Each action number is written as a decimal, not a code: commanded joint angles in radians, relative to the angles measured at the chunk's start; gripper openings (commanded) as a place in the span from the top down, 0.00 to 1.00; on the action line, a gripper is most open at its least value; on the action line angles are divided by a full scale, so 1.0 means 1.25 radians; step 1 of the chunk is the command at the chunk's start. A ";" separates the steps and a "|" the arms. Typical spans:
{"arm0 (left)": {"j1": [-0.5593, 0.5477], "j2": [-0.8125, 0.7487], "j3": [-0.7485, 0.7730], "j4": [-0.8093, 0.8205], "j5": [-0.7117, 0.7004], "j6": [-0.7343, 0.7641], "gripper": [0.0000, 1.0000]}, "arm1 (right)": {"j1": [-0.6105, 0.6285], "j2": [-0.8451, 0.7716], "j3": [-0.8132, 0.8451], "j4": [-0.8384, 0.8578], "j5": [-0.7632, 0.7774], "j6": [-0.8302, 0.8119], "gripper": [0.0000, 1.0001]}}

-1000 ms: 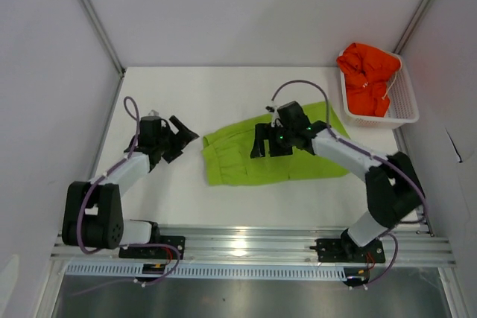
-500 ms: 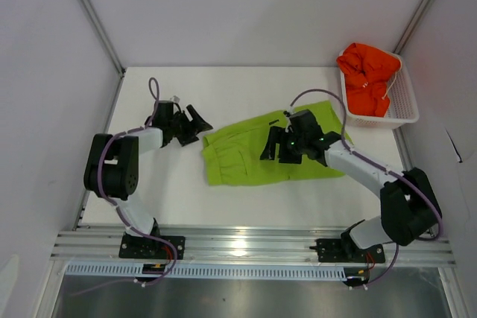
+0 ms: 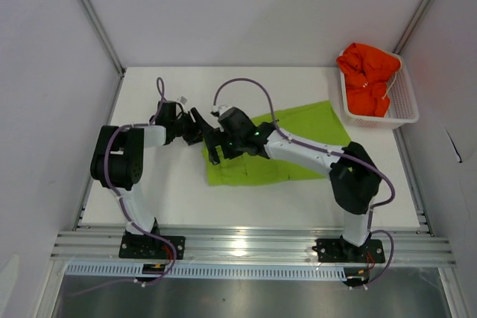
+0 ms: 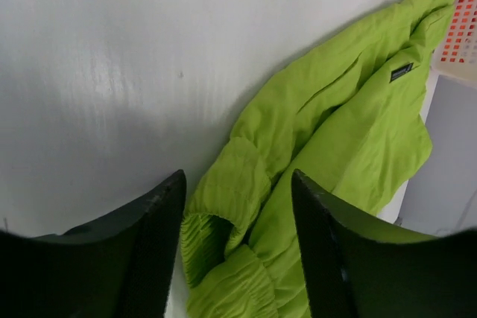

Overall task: Fold and stack the shorts
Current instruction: Fold the shorts

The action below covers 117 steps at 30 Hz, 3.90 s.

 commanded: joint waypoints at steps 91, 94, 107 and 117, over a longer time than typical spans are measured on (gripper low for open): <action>0.008 0.020 -0.061 0.054 0.070 0.033 0.98 | -0.026 0.188 0.078 0.296 0.244 -0.057 0.55; 0.008 0.018 -0.057 0.054 0.069 0.032 0.99 | -0.026 0.176 0.078 0.294 0.249 -0.061 0.55; 0.008 0.009 -0.061 0.057 0.076 0.027 0.98 | -0.021 0.231 0.100 0.315 0.200 -0.054 0.54; 0.018 0.010 -0.087 0.132 0.124 -0.018 0.74 | -0.015 0.301 0.087 0.364 0.153 -0.043 0.55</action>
